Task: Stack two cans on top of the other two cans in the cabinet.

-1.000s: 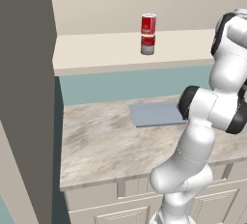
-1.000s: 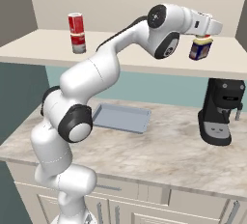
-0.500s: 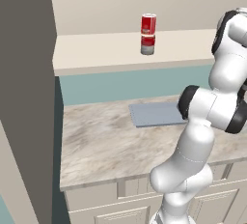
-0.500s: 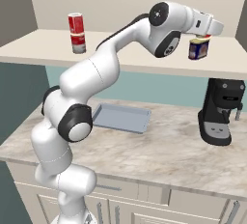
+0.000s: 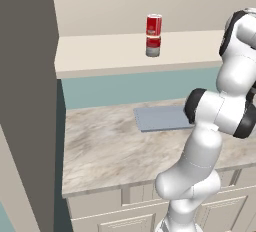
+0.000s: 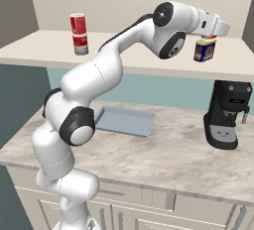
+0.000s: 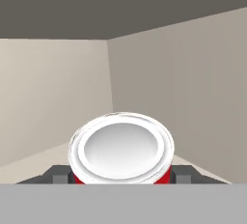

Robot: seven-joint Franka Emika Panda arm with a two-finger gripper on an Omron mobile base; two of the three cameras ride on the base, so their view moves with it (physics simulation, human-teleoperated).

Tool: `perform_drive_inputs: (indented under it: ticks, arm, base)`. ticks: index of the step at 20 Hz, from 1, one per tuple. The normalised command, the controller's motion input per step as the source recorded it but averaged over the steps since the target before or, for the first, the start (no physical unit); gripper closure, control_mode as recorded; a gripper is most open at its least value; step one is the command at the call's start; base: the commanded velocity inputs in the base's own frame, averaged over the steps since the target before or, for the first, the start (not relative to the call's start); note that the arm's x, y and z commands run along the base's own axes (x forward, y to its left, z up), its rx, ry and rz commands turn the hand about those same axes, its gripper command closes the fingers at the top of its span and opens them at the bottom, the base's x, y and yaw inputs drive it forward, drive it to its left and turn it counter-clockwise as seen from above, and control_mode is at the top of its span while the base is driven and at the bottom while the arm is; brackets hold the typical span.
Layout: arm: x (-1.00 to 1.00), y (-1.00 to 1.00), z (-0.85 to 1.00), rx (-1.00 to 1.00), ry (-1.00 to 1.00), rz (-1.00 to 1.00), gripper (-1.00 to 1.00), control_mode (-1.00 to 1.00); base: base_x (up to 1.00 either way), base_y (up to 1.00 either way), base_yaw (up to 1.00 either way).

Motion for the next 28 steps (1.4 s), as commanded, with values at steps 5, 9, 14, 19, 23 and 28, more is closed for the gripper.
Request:
perform_drive_inputs:
  ticks: [5,9,14,19,23,28]
  arm:
    - [0.00,0.00,-0.06,0.00,0.00,0.00,1.00,-1.00]
    - [0.00,0.00,-0.12,0.02,0.00,0.00,1.00,-1.00]
    - [0.00,0.00,-0.14,0.05,0.00,0.00,1.00,-1.00]
    - [0.02,0.00,-0.09,0.03,0.00,0.00,1.00,-1.00]
    - [0.03,0.00,-0.12,0.02,0.00,0.00,1.00,-1.00]
    - [0.07,0.01,-0.16,0.01,0.00,0.00,1.00,-1.00]
  base:
    - [0.00,0.00,0.00]
    - [0.00,0.00,0.00]
    - [0.00,0.00,0.00]
    - [0.00,0.00,0.00]
    - [0.00,0.00,0.00]
    - [0.00,0.00,0.00]
